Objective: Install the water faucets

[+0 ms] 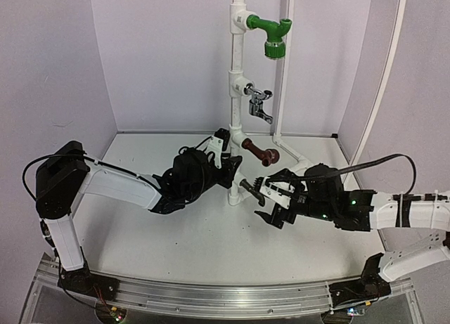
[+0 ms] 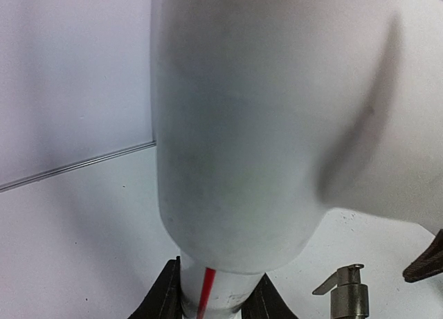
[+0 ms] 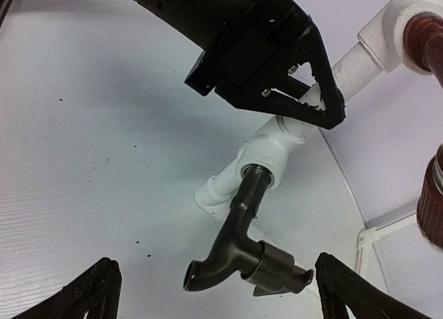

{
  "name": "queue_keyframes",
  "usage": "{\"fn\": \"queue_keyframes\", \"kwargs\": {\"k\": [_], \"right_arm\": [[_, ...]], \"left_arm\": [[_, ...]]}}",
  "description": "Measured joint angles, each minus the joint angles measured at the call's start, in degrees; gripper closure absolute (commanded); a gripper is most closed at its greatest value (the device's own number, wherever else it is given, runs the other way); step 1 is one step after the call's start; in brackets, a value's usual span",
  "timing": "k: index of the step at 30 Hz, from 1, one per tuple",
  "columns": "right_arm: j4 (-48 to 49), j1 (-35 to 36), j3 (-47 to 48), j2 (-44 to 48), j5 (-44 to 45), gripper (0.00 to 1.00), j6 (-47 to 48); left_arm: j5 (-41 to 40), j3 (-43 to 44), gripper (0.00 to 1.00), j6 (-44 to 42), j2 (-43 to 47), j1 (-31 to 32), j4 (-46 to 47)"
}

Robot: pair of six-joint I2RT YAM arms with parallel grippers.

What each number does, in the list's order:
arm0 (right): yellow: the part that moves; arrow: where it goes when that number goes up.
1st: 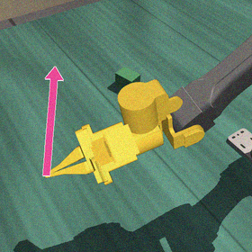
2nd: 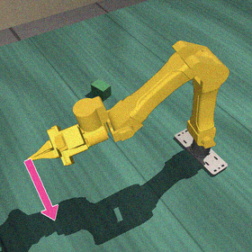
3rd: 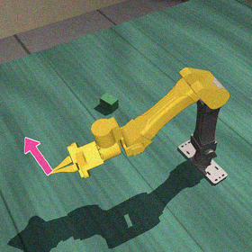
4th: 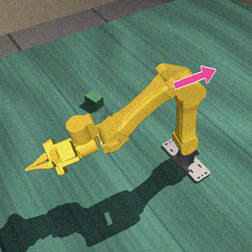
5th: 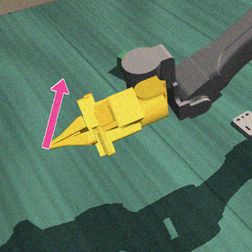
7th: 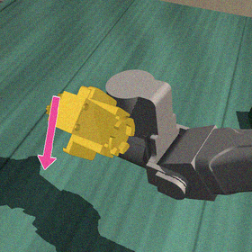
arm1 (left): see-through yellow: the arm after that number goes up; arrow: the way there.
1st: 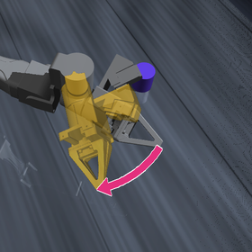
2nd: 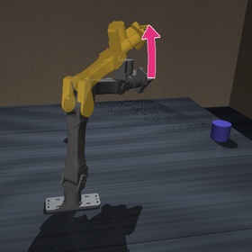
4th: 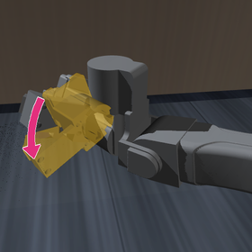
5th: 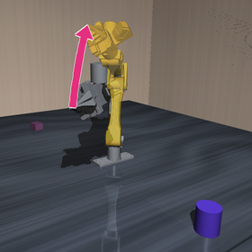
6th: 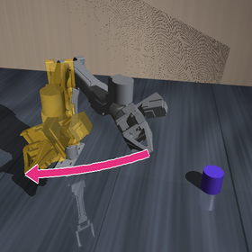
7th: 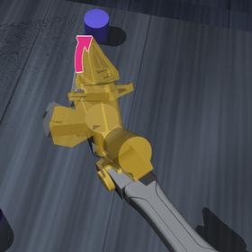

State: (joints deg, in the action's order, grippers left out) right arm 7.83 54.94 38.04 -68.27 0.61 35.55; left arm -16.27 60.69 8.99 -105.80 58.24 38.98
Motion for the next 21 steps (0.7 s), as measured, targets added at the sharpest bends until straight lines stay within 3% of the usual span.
{"fn": "queue_keyframes", "kwargs": {"k": [5,9,13,21], "right_arm": [[7.9,0.0,-0.1,-7.7,5.1,0.07,6.6],[13.4,0.0,-1.0,-10.3,8.7,0.20,7.5],[17.3,0.3,-2.1,-11.4,10.5,0.33,3.8],[25.7,0.6,-4.9,-14.5,11.8,0.44,-6.2]], "left_arm": [[0.0,0.0,1.00,0.0,0.0,0.0,0.0],[0.0,0.0,1.00,0.0,0.0,0.0,0.0],[0.1,0.0,1.00,0.0,0.0,0.0,-0.1],[0.1,0.1,1.00,0.0,0.0,0.0,-0.1]]}}
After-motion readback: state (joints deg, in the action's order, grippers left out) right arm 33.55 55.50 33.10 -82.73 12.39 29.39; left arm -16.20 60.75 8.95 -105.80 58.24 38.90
